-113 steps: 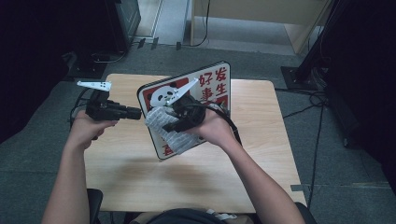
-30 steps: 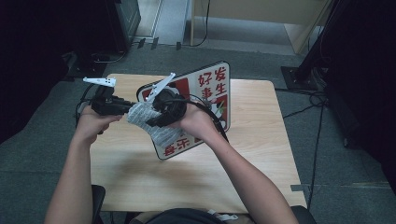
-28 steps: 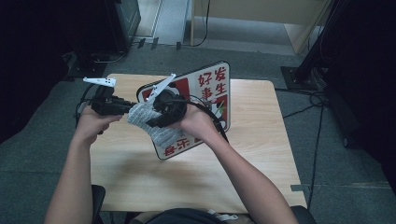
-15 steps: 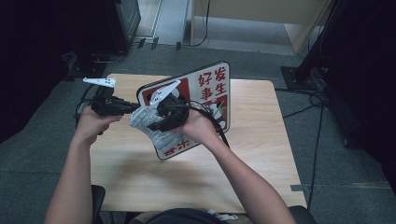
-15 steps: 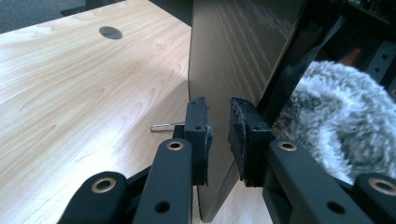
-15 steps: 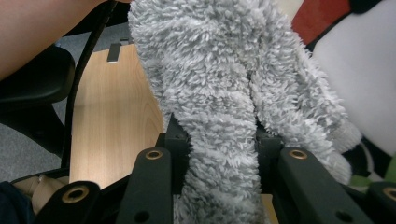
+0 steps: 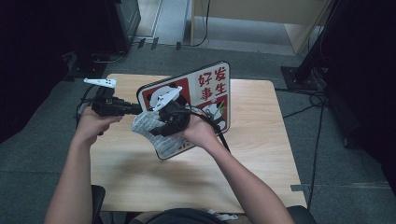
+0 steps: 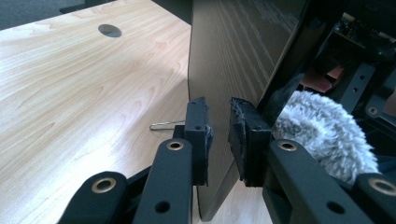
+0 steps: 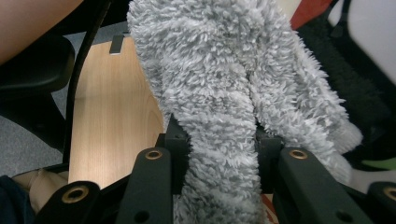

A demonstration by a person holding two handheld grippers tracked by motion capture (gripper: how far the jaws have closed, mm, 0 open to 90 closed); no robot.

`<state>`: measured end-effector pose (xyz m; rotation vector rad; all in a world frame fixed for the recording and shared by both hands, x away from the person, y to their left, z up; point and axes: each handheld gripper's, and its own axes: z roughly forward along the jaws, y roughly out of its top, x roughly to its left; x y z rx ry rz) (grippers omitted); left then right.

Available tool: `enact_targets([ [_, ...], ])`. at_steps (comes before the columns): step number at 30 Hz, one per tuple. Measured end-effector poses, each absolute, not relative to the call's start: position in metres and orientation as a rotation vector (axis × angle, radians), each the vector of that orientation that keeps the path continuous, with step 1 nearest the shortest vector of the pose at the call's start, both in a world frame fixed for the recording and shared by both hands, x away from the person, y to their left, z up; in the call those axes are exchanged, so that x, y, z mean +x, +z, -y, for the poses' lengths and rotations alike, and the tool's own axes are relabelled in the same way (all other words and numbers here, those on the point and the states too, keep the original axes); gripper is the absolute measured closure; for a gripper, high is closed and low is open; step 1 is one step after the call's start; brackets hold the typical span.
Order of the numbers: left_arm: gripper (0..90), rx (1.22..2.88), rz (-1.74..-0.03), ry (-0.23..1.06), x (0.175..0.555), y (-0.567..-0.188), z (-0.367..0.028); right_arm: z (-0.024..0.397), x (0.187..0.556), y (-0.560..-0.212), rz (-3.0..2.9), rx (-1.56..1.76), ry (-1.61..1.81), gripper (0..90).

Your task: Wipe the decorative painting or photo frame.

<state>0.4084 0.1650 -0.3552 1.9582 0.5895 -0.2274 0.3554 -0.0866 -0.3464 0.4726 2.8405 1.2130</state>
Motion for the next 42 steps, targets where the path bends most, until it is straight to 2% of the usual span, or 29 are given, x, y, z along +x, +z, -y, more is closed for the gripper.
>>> enact_targets([
  [42,76.5,1.959,-0.589,-0.227,0.408,-0.356,-0.166,0.094,0.342,-0.414,-2.923,0.489,1.156,68.0],
])
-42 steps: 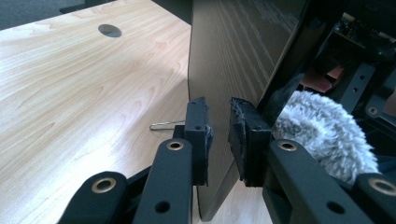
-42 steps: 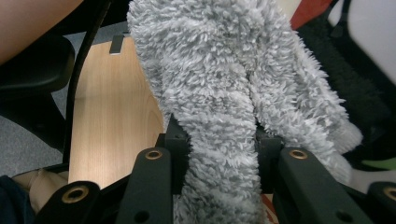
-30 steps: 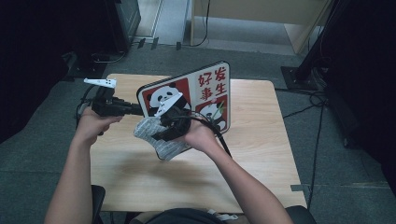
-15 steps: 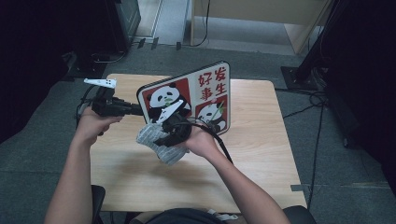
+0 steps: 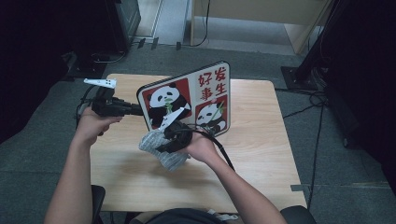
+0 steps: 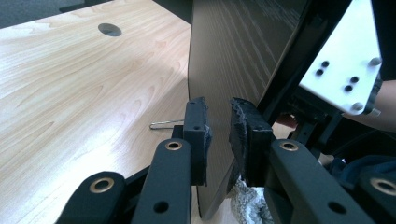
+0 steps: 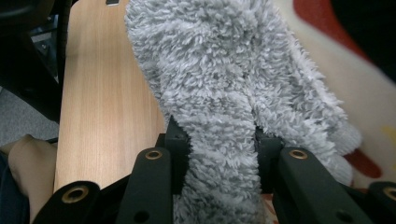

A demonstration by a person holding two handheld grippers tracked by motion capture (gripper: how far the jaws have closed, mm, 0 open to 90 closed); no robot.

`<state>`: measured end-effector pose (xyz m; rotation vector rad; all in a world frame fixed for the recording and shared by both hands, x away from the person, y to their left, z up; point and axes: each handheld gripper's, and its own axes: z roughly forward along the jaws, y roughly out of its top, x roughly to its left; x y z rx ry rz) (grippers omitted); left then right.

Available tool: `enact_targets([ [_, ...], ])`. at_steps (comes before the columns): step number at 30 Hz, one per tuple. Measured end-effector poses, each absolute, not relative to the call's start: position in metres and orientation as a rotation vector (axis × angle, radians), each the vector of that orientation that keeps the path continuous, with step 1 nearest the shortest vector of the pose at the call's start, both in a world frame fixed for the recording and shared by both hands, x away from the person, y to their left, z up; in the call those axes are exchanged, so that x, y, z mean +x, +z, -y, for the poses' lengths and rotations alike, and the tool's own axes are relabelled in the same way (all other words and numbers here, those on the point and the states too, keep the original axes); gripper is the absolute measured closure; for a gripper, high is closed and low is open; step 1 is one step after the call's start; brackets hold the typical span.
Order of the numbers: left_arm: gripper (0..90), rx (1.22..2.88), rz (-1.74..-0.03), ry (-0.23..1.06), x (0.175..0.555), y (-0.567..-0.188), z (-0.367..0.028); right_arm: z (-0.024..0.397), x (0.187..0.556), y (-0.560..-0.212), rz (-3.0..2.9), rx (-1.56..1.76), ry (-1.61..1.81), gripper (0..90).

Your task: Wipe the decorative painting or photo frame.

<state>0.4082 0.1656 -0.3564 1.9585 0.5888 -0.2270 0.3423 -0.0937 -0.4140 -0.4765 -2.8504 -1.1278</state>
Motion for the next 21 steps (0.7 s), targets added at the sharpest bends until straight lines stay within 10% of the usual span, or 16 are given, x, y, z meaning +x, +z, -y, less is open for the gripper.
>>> enact_targets([
  [21,74.1,1.961,-0.586,-0.217,0.408,-0.356,-0.165,0.096,0.335,-0.452,2.833,-0.478,-1.044,67.9],
])
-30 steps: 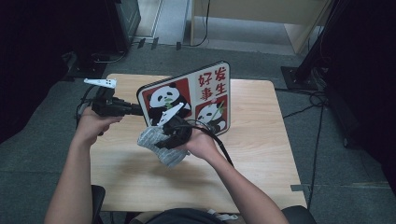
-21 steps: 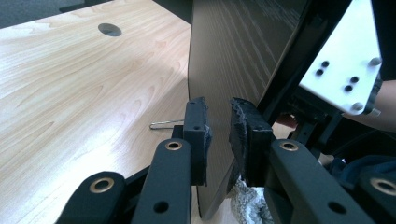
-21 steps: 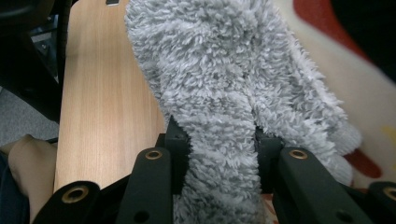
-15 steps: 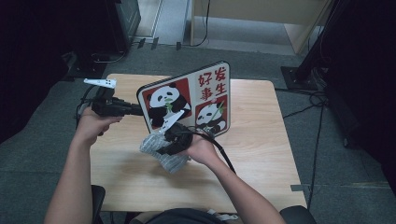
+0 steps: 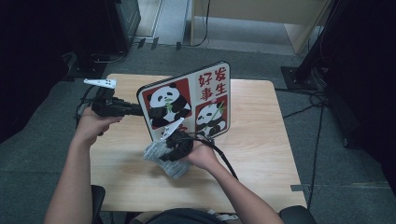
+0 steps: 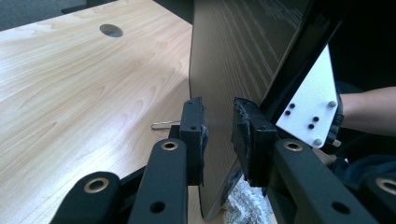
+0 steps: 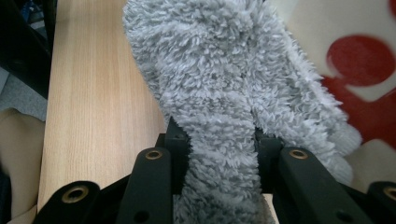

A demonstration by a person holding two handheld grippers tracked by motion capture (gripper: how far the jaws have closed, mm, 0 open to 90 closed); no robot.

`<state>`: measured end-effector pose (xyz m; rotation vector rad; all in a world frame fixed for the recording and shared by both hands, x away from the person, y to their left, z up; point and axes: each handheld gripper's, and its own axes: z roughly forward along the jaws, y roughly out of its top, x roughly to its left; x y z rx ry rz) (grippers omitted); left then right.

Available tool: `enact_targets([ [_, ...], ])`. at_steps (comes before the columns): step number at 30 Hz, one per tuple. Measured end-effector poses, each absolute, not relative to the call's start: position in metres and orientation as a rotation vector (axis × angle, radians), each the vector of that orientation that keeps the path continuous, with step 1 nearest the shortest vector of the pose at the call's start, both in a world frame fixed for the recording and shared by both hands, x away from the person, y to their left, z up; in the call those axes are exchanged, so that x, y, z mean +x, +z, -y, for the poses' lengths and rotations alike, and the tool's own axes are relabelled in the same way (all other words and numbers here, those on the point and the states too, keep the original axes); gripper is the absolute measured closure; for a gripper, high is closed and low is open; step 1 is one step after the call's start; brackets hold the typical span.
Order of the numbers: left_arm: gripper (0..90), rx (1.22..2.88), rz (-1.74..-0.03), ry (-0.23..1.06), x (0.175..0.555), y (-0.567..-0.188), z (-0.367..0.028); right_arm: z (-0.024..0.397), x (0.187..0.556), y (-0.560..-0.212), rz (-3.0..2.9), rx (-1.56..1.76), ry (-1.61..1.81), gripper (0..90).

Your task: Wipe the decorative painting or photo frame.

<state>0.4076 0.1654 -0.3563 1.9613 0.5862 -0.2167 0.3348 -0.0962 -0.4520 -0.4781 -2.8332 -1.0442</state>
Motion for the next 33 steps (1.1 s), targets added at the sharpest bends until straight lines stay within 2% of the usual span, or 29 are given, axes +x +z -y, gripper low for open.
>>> enact_targets([
  [13,72.4,1.956,-0.598,-0.222,0.409,-0.357,-0.168,0.098,0.335,-0.474,2.800,-0.499,-0.997,67.9],
  [21,68.8,1.954,-0.601,-0.217,0.409,-0.358,-0.169,0.099,0.331,-0.467,2.806,-0.522,-0.968,68.4],
  [33,50.6,1.961,-0.645,-0.161,0.408,-0.358,-0.175,0.101,0.318,-0.423,2.804,-0.455,-1.058,68.6],
])
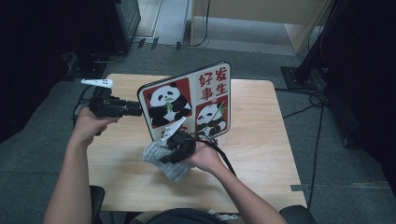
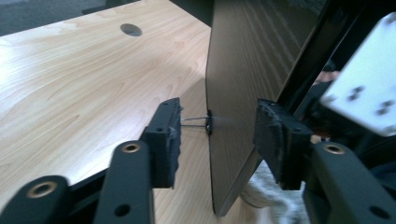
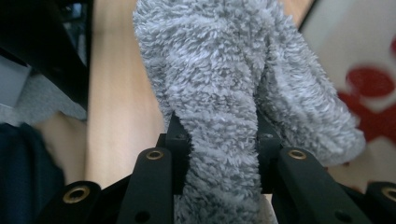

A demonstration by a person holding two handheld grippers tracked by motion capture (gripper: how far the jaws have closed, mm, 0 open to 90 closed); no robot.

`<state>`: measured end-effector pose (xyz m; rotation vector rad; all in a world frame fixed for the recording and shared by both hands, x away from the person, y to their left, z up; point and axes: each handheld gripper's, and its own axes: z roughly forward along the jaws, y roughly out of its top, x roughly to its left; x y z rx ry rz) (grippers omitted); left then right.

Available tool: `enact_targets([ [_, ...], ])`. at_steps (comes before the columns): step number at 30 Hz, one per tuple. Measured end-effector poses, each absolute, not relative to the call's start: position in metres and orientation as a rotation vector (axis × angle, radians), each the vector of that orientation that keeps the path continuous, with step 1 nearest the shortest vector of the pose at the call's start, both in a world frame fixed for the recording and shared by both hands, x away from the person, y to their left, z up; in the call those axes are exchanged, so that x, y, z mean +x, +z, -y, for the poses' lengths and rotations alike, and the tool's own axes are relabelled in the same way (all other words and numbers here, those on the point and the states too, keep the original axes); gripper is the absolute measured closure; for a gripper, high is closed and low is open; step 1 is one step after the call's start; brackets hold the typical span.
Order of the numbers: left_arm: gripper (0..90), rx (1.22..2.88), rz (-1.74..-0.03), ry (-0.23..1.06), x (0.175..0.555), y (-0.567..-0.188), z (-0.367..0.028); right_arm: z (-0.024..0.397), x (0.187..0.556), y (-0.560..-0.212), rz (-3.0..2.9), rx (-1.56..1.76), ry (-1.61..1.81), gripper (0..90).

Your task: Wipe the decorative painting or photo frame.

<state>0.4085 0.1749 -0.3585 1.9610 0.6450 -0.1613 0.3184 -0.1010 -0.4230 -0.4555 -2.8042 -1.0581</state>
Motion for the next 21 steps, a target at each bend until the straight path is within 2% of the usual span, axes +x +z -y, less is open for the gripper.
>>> enact_targets([
  [12,39.1,1.948,-0.658,-0.126,0.402,-0.359,-0.188,0.080,0.317,-0.373,2.799,-0.349,-1.136,68.3],
  [21,36.9,1.935,-0.678,-0.115,0.400,-0.360,-0.197,0.068,0.322,-0.351,2.803,-0.303,-1.167,68.1],
])
